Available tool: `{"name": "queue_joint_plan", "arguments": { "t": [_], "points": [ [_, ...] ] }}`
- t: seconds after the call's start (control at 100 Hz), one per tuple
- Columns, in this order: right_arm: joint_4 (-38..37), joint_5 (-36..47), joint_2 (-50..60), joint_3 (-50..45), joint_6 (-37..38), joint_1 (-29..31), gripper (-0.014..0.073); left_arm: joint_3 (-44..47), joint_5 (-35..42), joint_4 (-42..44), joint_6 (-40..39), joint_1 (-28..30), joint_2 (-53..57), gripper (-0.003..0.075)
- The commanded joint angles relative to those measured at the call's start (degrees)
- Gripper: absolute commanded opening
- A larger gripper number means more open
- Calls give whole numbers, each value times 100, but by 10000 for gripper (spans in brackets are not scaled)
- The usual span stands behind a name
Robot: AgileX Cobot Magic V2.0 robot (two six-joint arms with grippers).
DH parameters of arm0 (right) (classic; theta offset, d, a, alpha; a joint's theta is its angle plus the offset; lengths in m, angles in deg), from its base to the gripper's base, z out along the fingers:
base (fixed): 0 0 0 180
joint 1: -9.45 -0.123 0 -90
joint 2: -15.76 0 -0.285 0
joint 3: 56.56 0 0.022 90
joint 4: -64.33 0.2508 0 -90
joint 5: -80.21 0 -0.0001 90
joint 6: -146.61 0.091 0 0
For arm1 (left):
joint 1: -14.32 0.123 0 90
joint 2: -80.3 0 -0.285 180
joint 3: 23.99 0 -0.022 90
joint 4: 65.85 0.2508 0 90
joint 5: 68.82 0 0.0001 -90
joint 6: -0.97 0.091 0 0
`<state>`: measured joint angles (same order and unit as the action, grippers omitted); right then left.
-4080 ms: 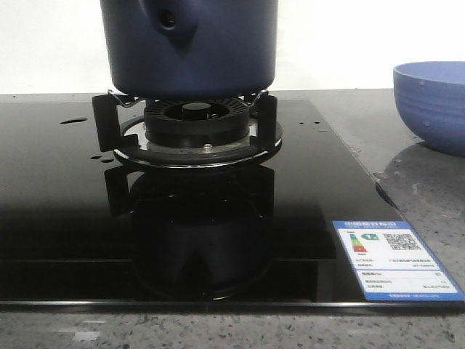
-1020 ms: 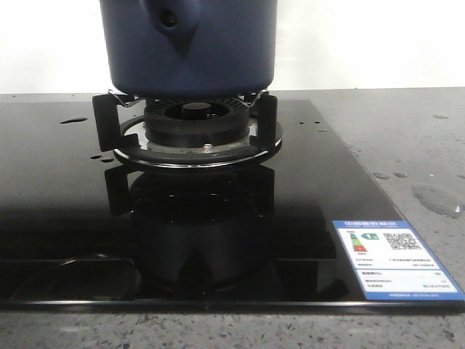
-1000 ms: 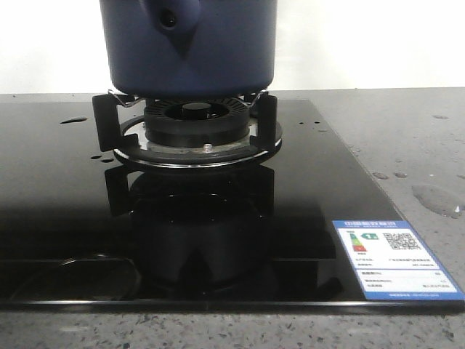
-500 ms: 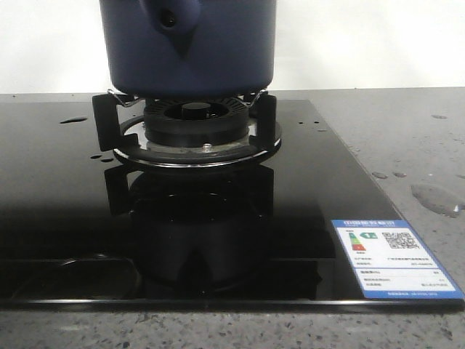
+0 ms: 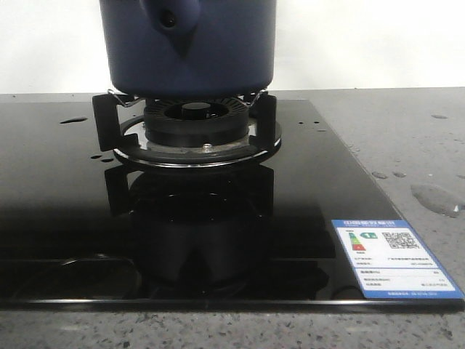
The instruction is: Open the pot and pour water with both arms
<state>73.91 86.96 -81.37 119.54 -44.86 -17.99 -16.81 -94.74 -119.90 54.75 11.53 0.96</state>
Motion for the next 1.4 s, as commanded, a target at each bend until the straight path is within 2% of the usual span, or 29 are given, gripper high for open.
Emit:
{"name": "queue_joint_plan", "arguments": {
  "t": [0.0,0.35,0.68,1.05,1.39],
  "points": [
    [-42,1323,314,-52,-14,-29,-46,-186,285,-268,9,25,221,357],
    [-42,2815,314,-317,-14,-78,-46,-186,281,-268,9,25,221,357],
    [-42,3619,314,-317,-14,-78,-46,-186,281,-268,9,25,221,357],
    [-46,4264,314,-317,-14,-78,-46,-186,281,-268,9,25,221,357],
    [-46,4341,314,-317,-14,-78,-46,-186,281,-268,9,25,221,357]
  ]
}}
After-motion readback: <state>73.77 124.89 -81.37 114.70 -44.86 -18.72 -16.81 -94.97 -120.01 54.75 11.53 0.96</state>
